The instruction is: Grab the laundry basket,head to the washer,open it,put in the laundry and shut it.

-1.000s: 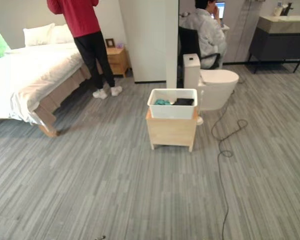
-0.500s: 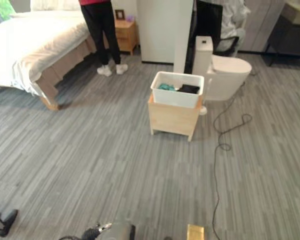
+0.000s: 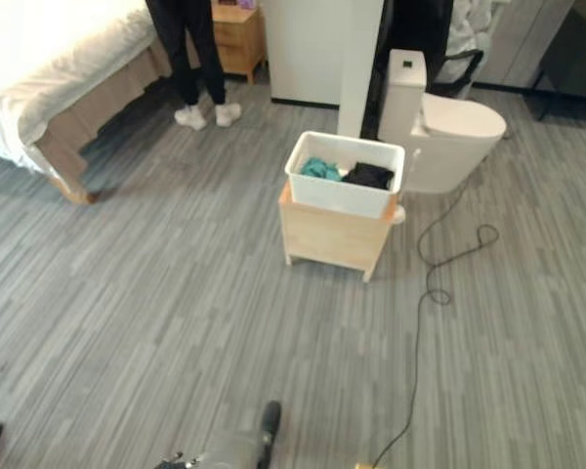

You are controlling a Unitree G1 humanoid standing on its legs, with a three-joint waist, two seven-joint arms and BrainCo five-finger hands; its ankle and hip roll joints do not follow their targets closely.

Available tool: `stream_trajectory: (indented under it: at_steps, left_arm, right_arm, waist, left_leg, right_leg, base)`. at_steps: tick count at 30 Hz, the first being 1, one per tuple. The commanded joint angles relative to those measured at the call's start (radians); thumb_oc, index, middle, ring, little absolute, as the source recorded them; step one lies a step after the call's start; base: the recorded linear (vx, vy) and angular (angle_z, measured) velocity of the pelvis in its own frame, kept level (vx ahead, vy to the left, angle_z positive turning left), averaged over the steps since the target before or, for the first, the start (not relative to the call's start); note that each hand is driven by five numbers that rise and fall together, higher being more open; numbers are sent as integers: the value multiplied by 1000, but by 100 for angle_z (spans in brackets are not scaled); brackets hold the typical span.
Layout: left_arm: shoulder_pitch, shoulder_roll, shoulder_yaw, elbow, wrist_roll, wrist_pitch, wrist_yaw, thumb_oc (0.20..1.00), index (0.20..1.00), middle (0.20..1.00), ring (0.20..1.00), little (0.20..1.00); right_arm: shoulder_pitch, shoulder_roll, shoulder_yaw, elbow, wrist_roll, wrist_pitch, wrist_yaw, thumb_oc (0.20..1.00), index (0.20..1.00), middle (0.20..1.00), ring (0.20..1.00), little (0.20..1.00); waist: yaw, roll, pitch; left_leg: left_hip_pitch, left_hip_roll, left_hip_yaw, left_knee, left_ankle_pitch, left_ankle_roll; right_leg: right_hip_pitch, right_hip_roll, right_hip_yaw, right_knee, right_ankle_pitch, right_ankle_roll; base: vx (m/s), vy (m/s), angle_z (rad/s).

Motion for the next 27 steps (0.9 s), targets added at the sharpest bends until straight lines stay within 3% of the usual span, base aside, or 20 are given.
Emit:
stream_trajectory:
  at_steps: [1, 3, 5, 8, 9, 10, 12, 14, 15, 17, 18, 19, 20, 22, 25, 27]
  left_arm:
    - [-18, 62, -7, -56, -2, -34, 11, 1000, 1000, 1000, 1000, 1000]
    - [-18, 72, 0, -77, -18, -39, 16, 1000, 1000, 1000, 1000, 1000]
    - [-19, 79, 7, -94, -26, -44, 22, 1000, 1000, 1000, 1000, 1000]
    - [-22, 86, 16, -100, -25, -48, 25, 1000, 1000, 1000, 1000, 1000]
    - [-37, 88, 30, -104, -23, -56, 30, 1000, 1000, 1000, 1000, 1000]
    - [-44, 88, 39, -103, -28, -58, 35, 1000, 1000, 1000, 1000, 1000]
    - [-50, 83, 49, -94, -24, -59, 36, 1000, 1000, 1000, 1000, 1000]
    - [-49, 81, 50, -88, -22, -58, 36, 1000, 1000, 1000, 1000, 1000]
    - [-46, 74, 51, -75, -16, -57, 37, 1000, 1000, 1000, 1000, 1000]
    - [-51, 66, 55, -52, -21, -54, 43, 1000, 1000, 1000, 1000, 1000]
    - [-51, 66, 55, -51, -21, -54, 43, 1000, 1000, 1000, 1000, 1000]
    - [-56, 64, 61, -38, -28, -53, 50, 1000, 1000, 1000, 1000, 1000]
    - [-52, 61, 75, -47, -50, -49, 60, 1000, 1000, 1000, 1000, 1000]
    - [-47, 59, 86, -50, -58, -44, 73, 1000, 1000, 1000, 1000, 1000]
    - [-43, 58, 90, -49, -63, -44, 80, 1000, 1000, 1000, 1000, 1000]
    - [-38, 58, 91, -58, -80, -50, 91, 1000, 1000, 1000, 1000, 1000]
  right_arm:
    - [-18, -50, -17, -44, 24, -8, -13, 1000, 1000, 1000, 1000, 1000]
    - [-22, -62, -23, -65, 36, -13, -19, 1000, 1000, 1000, 1000, 1000]
    - [-22, -67, -23, -95, 51, -19, -30, 1000, 1000, 1000, 1000, 1000]
    - [-16, -65, -16, -115, 53, -19, -29, 1000, 1000, 1000, 1000, 1000]
    - [-5, -59, -20, -130, 56, -16, -26, 1000, 1000, 1000, 1000, 1000]
    - [1, -55, -26, -130, 63, -15, -25, 1000, 1000, 1000, 1000, 1000]
    - [16, -46, -32, -136, 72, -15, -17, 1000, 1000, 1000, 1000, 1000]
    - [27, -46, -34, -142, 75, -16, -13, 1000, 1000, 1000, 1000, 1000]
    - [52, -40, -40, -159, 81, -18, -3, 1000, 1000, 1000, 1000, 1000]
    - [63, -33, -31, -162, 81, -17, 2, 1000, 1000, 1000, 1000, 1000]
    - [63, -33, -31, -162, 81, -17, 2, 1000, 1000, 1000, 1000, 1000]
    - [68, -27, -25, -161, 86, -19, 2, 1000, 1000, 1000, 1000, 1000]
    - [63, -23, -12, -176, 98, -22, -4, 1000, 1000, 1000, 1000, 1000]
    - [58, -20, 6, -195, 104, -26, -11, 1000, 1000, 1000, 1000, 1000]
    - [55, -19, 17, -216, 103, -26, -21, 1000, 1000, 1000, 1000, 1000]
    - [48, -19, 30, -241, 113, -35, -31, 1000, 1000, 1000, 1000, 1000]
  waist:
    - [1, 30, 3]
    - [-22, 52, 20]
    - [-37, 55, 35]
    - [-50, 37, 41]
    - [-74, 24, 43]
    - [-83, 19, 45]
    - [-96, 2, 33]
    - [-103, -3, 28]
    - [-122, -20, 5]
    - [-130, -17, -12]
    - [-132, -15, -12]
    - [-132, -16, -10]
    - [-116, -24, 4]
    - [-102, -30, 12]
    - [-94, -34, 20]
    - [-81, -47, 23]
  left_leg:
    - [-47, -16, 10, 118, -90, -12]
    - [27, -9, 1, 90, -111, -15]
    - [92, -5, -4, 69, -141, -25]
    - [142, -18, -17, 63, -182, -35]
    - [191, -34, -42, 72, -231, -44]
    - [214, -39, -54, 80, -254, -47]
    - [252, -51, -73, 86, -288, -52]
    - [274, -55, -82, 97, -310, -53]
    - [328, -49, -116, 117, -352, -63]
    - [330, -11, -114, 195, -320, -99]
    - [329, -9, -116, 199, -323, -99]
    - [290, 13, -114, 315, -270, -120]
    - [167, 38, -98, 554, -152, -140]
    - [91, 37, -106, 680, -109, -133]
    - [45, 56, -108, 709, -74, -137]
    - [-15, 85, -85, 558, -124, -128]
  right_leg:
    - [-52, -162, -29, 54, 329, 83]
    - [-128, -168, -57, -4, 266, 59]
    - [-164, -169, -87, -155, 233, 41]
    - [-176, -163, -71, -354, 273, 50]
    - [-203, -163, 5, -517, 334, 79]
    - [-215, -163, 46, -571, 359, 89]
    - [-227, -166, 92, -610, 389, 102]
    - [-218, -162, 95, -603, 400, 103]
    - [-199, -147, 119, -563, 412, 90]
    - [-180, -120, 101, -517, 398, 70]
    - [-180, -118, 99, -516, 397, 70]
    - [-160, -104, 94, -500, 381, 49]
    - [-111, -90, 65, -495, 348, 11]
    - [-78, -63, 65, -495, 316, -21]
    - [-50, -43, 68, -496, 285, -43]
    - [-18, -40, 66, -510, 252, -41]
  base:
    - [353, 189, -5]
    - [374, 82, -17]
    - [399, -44, -18]
    - [356, -101, 2]
    - [684, -186, 20]
    - [653, -165, 30]
    - [469, -132, 37]
    - [437, -161, 61]
    - [542, -276, 85]
    - [481, -280, 91]
    - [248, -208, 67]
    - [247, -320, 33]
    - [284, -378, 24]
    - [218, -267, 31]
    - [173, -137, -35]
    - [252, -52, -5]
